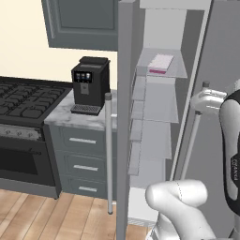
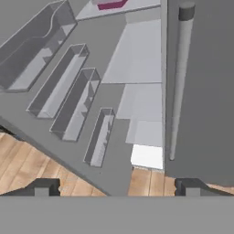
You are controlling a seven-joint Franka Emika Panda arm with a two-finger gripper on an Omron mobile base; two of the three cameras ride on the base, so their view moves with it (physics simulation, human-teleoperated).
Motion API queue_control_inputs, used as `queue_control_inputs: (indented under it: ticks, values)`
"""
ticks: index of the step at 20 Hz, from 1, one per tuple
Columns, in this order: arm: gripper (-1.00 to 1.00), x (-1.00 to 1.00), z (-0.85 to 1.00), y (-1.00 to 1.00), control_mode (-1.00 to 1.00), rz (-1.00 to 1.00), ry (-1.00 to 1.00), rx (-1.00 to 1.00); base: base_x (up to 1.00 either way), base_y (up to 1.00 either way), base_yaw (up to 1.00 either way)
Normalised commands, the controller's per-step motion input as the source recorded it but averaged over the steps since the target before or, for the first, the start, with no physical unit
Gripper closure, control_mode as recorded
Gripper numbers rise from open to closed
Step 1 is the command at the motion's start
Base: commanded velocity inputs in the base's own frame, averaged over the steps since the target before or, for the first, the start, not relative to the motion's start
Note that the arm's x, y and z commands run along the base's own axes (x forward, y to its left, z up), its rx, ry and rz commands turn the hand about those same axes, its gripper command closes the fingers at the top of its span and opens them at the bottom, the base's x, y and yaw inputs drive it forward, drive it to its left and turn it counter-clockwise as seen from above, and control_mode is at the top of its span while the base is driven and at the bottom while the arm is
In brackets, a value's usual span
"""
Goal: The ice cube tray has been filled with water. Take the tray and place it in the freezer to make ice. Close the freezer door after placing the tray.
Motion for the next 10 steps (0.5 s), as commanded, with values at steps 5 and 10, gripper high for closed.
queue_control_inputs:
  ticks: [5, 10]
  values:
    - [-1.0, -0.14, -0.07, 0.36, -1.0, 0.18, 0.0, -0.18, 0.0, 0.0, 0.0]
    - [-1.0, -0.03, -0.12, 0.39, -1.0, 0.05, -0.01, -0.16, 0.0, 0.0, 0.0]
